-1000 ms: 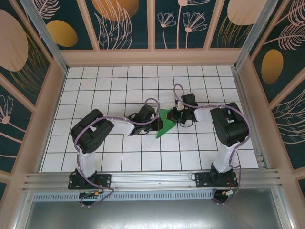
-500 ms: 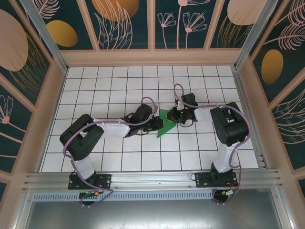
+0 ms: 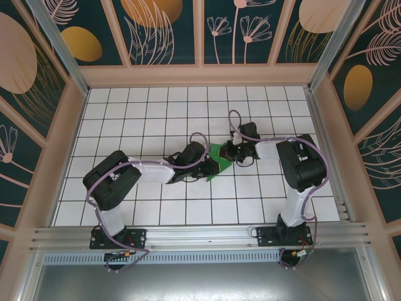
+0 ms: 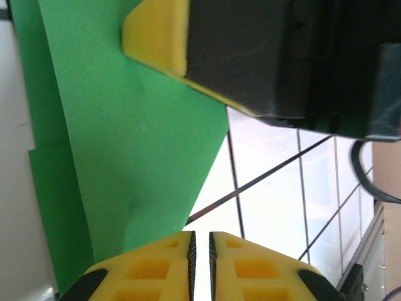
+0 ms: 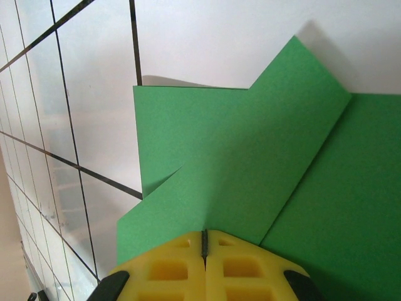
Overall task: Fold a paper plane with a square sheet of paper (pick it up from the middle)
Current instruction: Fourth fold the wing at the center of the table.
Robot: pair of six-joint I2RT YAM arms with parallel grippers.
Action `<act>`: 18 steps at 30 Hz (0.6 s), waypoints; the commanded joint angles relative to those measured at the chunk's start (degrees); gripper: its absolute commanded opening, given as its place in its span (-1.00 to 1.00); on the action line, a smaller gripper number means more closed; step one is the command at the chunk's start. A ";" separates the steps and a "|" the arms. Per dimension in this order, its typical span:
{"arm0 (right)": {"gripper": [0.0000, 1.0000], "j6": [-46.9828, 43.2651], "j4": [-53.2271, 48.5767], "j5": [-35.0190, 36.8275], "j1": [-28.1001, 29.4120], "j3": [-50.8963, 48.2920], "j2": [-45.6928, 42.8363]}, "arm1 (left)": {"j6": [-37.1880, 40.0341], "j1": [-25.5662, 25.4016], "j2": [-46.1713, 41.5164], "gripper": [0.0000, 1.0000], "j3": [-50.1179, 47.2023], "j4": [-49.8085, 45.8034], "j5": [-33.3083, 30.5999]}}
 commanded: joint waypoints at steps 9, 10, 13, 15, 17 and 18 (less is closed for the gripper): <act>-1.00 -1.63 -5.65 7.12 -0.30 -1.17 4.77 | -1.43 -0.18 1.57 -0.63 -0.07 -3.33 -2.96; -1.00 -1.63 -5.62 7.10 -0.27 -1.23 4.81 | -1.49 -0.18 1.52 -0.63 -0.25 -3.15 -2.83; -1.00 -1.63 -5.70 7.11 -0.28 -1.19 5.04 | -1.96 -0.18 1.45 -0.63 -0.94 -1.89 -2.00; -1.00 -1.63 -5.74 7.12 -0.29 -1.21 4.98 | -2.17 -0.18 1.20 -0.63 -1.19 -1.17 -1.50; -1.00 -1.69 -5.73 7.12 -0.24 -1.28 5.03 | -1.70 -0.18 0.52 -0.62 -1.17 -0.80 -1.78; -1.00 -1.71 -5.74 7.04 -0.32 -1.38 5.04 | -1.26 -0.18 0.03 -0.61 -1.00 -0.50 -1.92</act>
